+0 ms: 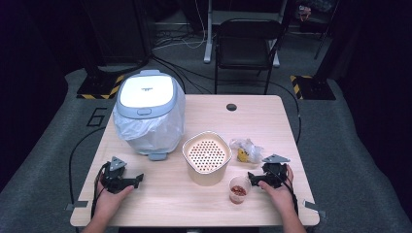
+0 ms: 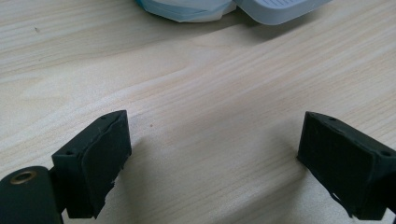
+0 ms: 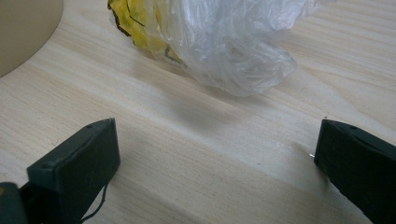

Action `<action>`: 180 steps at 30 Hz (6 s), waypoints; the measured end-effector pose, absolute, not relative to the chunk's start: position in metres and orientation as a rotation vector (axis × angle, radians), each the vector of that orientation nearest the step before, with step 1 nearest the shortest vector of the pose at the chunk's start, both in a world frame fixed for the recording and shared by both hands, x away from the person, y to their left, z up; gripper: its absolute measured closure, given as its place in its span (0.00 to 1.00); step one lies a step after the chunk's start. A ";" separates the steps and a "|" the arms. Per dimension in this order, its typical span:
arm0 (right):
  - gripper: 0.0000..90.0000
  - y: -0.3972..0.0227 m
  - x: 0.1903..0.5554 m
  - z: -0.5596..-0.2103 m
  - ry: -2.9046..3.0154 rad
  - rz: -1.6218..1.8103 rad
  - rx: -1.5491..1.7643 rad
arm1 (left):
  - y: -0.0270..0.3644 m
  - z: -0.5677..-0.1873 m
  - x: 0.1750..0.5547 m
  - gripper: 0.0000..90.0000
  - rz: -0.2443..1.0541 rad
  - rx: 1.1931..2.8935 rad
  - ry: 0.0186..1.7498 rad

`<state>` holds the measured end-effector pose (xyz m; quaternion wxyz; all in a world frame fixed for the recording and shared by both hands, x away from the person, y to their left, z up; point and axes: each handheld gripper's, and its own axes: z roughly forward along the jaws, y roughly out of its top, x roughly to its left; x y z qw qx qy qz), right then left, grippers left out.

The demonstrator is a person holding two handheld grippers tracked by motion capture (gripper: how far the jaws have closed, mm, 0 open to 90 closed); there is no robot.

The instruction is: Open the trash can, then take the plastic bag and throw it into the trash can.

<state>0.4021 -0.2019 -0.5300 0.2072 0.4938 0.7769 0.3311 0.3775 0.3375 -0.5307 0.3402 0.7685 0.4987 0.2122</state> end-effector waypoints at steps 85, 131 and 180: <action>0.00 -0.202 0.403 -0.530 2.164 0.905 1.371 | 0.252 -0.499 0.412 0.98 0.638 1.783 1.408; 0.00 -0.201 0.403 -0.530 2.157 0.911 1.383 | 0.241 -0.525 0.411 0.96 0.760 1.812 1.378; 0.16 -0.223 0.392 -0.508 2.071 0.917 1.495 | 0.235 -0.525 0.411 1.00 0.821 1.859 1.354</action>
